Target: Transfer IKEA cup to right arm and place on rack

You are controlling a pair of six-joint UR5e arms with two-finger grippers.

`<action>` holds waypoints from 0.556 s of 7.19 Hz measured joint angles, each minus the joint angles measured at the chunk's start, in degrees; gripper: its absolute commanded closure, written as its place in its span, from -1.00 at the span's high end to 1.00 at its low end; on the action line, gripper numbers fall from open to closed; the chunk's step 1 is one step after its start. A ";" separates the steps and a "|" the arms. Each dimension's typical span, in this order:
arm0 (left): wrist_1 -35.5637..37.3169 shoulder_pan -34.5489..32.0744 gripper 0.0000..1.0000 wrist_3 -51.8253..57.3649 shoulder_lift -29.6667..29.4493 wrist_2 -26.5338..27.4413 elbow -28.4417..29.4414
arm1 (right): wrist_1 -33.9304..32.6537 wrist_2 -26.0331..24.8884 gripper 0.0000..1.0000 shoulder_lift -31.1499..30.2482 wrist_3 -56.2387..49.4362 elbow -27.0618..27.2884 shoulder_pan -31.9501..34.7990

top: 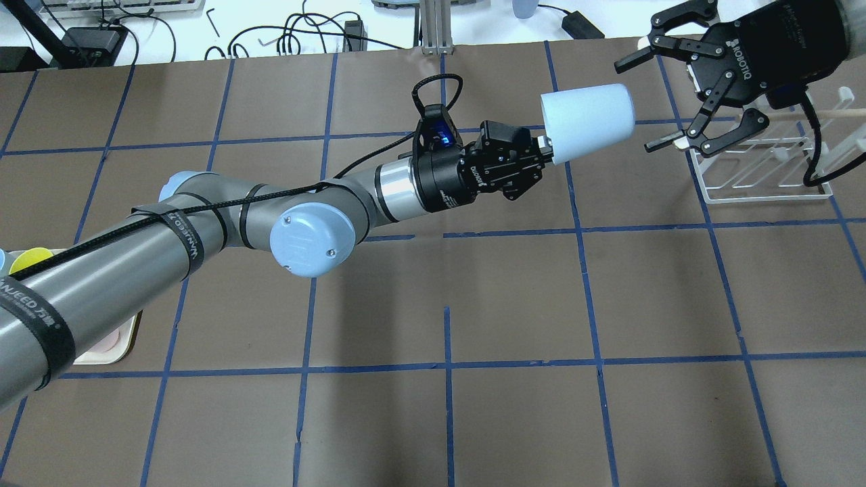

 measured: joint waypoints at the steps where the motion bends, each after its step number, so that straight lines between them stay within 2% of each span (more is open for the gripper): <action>1: 0.01 0.00 -1.00 -0.03 0.01 -0.21 0.01 | 0.09 0.03 1.00 -0.01 -0.06 0.01 0.18; 4: 0.02 -0.04 -1.00 -0.04 0.18 -0.36 0.03 | -0.05 0.21 1.00 -0.01 -0.06 0.01 1.54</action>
